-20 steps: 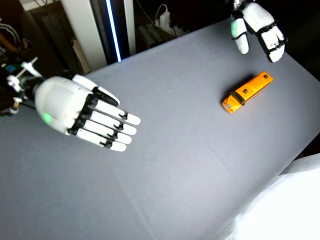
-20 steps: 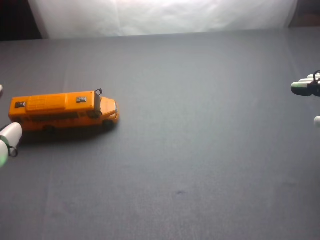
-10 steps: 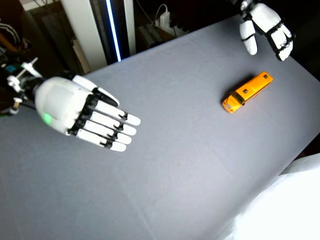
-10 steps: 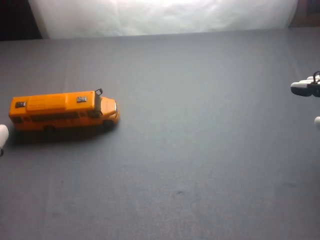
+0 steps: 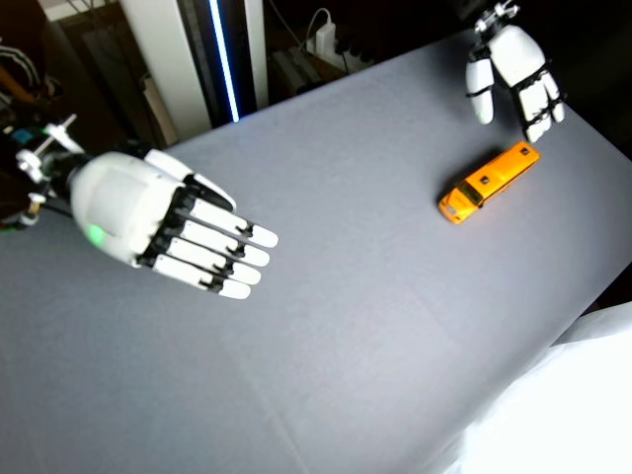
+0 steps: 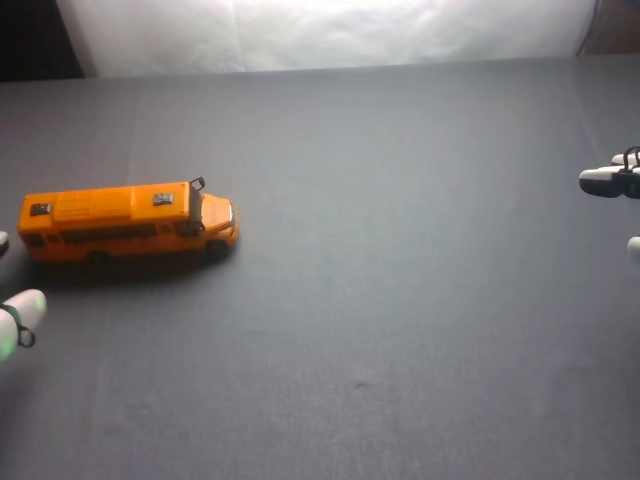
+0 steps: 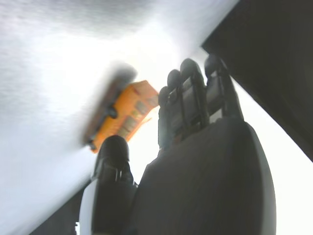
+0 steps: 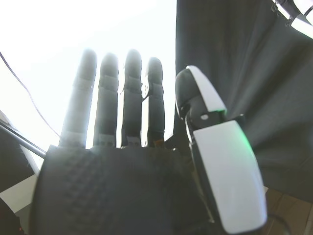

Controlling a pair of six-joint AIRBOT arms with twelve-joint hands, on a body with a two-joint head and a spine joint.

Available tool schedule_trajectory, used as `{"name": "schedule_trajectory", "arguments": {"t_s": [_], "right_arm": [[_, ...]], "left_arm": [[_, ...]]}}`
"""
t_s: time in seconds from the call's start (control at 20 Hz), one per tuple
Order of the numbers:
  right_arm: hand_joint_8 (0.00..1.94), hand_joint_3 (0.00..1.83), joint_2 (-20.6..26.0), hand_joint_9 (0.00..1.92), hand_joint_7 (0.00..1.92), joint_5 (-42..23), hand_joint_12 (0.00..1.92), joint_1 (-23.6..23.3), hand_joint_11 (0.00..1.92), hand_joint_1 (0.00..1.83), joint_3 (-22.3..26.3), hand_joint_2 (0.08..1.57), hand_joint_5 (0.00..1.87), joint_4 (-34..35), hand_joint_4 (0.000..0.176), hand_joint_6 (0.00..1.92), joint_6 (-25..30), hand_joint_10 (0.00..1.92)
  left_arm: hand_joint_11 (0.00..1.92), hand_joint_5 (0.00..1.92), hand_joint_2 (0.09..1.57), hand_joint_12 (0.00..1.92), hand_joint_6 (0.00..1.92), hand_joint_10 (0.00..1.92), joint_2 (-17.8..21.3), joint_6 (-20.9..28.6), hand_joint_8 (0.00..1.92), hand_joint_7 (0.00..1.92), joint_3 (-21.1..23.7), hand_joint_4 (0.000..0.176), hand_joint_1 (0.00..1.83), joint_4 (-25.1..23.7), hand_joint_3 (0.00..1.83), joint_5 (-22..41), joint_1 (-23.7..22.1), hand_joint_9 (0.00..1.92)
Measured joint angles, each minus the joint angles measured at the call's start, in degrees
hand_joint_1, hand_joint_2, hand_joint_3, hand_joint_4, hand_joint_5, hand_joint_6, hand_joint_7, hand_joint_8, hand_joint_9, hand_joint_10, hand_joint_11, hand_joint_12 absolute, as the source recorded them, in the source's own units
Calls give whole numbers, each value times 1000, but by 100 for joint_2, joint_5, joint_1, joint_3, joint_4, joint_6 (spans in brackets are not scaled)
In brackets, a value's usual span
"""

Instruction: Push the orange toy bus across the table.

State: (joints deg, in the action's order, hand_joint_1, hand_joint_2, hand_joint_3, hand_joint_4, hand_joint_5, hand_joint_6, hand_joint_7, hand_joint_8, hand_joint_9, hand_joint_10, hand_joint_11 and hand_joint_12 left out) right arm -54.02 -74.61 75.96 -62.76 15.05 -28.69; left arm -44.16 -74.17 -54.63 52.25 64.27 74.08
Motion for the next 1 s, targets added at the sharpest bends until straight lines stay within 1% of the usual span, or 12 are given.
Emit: {"name": "schedule_trajectory", "arguments": {"t_s": [0.05,0.2,0.4,0.45,0.55,0.6,0.65,0.7,0.85,0.9,1.0], "right_arm": [[0,0,-4,414,543,0,344,0,249,759,0,1386,549,-13,0,0,0,1],[0,0,-4,403,538,2,345,0,237,755,0,1384,540,-11,0,0,-2,0],[0,2,-4,403,533,13,350,0,235,721,0,1390,535,-4,0,1,-2,1],[0,3,-4,404,531,13,351,0,235,695,0,1394,532,-9,0,0,-2,1],[2,0,-7,399,533,11,359,0,237,702,0,1387,535,-20,0,1,-2,0],[0,1,-7,396,528,13,363,0,237,705,0,1390,529,-13,0,0,0,1],[0,1,-7,397,527,13,372,0,239,690,0,1391,529,-7,0,0,0,1],[0,1,-7,397,527,13,372,0,239,690,0,1391,529,-7,0,0,-2,1],[1,2,-13,392,529,13,375,0,220,678,0,1394,524,-7,0,0,-2,0],[3,0,-17,403,540,11,384,0,229,686,0,1389,531,-11,0,2,0,4],[1,0,-17,403,538,13,389,0,224,708,0,1388,533,-24,0,2,0,2]], "left_arm": [[58,256,1333,134,1,0,0,0,0,278,0,0,0,-17,0,-79,-31,258],[63,285,1437,121,3,1,-15,2,2,303,-61,0,0,-107,10,-122,-179,263],[55,280,1429,112,0,0,-146,-81,2,309,-111,0,0,-173,0,-232,-361,253],[57,278,1432,112,0,0,-164,-109,2,310,-120,0,0,-214,0,-280,-417,251],[62,276,1436,113,1,0,-203,-192,0,303,-144,0,0,-345,2,-326,-555,239],[86,286,1423,126,5,7,-219,-205,4,314,-142,0,0,-415,0,-352,-612,258],[94,300,1355,140,2,4,-267,-205,2,328,-155,0,0,-527,0,-369,-649,270],[94,300,1355,140,2,4,-291,-212,2,328,-168,0,0,-562,0,-393,-680,270],[53,295,1364,127,0,4,-496,-214,0,315,-240,0,0,-715,4,-625,-890,257],[28,264,1346,117,0,0,-575,-221,0,276,-289,0,0,-776,0,-715,-970,237],[62,273,1385,131,5,3,-680,-232,8,291,-321,0,0,-1005,12,-837,-1128,241]]}}
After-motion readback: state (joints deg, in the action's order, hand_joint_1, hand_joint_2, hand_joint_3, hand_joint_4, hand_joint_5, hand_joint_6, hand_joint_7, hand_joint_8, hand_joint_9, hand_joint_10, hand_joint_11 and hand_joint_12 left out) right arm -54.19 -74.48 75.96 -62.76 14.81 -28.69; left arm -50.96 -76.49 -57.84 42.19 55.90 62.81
